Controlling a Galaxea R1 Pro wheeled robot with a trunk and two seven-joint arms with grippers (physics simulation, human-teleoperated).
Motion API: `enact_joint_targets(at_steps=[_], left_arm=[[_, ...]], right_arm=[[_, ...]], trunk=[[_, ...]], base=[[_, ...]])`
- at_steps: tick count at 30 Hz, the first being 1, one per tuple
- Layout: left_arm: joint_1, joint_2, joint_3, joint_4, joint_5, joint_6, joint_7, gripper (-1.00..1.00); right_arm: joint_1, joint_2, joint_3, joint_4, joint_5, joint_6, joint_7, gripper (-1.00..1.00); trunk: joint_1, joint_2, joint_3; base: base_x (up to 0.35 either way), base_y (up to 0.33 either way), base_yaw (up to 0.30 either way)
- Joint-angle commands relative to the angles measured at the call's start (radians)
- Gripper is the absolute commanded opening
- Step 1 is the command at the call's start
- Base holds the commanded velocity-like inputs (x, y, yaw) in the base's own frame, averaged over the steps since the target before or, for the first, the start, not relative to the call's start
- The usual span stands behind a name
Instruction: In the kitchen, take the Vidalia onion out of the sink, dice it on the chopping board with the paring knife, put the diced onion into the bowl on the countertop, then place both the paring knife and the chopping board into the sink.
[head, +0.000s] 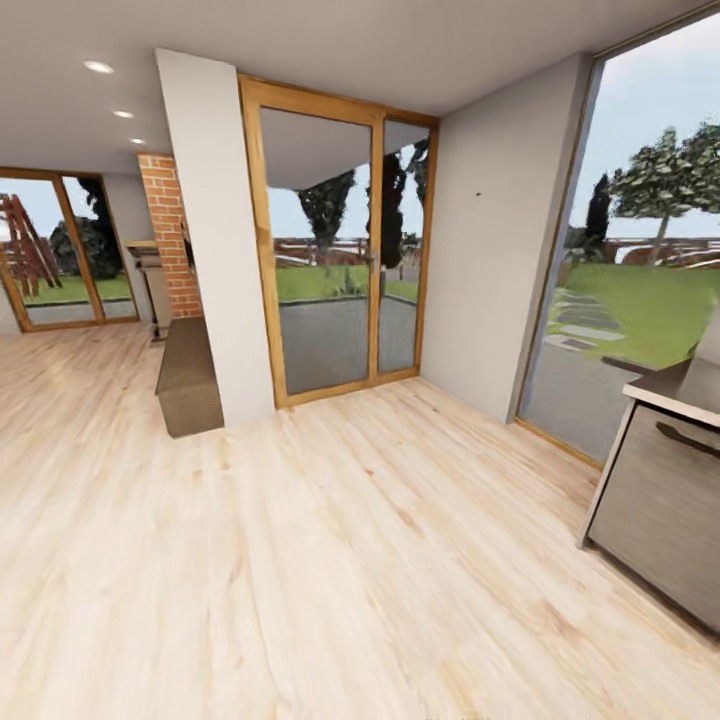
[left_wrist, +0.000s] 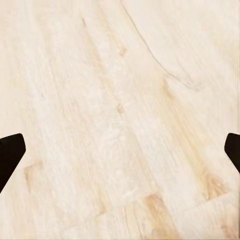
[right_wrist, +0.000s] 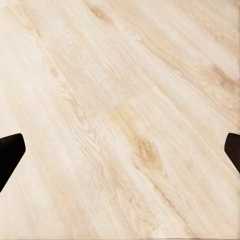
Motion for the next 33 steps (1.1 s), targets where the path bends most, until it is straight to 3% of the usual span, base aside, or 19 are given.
enact_joint_targets(at_steps=[1,33], left_arm=[[0.0,0.001,0.0,-0.001,0.001,-0.002,0.002,1.0],[0.0,0.002,0.0,0.0,0.0,-0.002,0.001,1.0]], right_arm=[[-0.001,0.0,0.0,0.001,0.0,-0.003,-0.003,1.0],[-0.001,0.001,0.0,0.007,0.0,-0.003,-0.003,1.0]], trunk=[[0.0,-0.001,-0.001],[0.0,-0.001,-0.001]], base=[[0.0,-0.002,-0.281],[0.0,0.0,-0.281]])
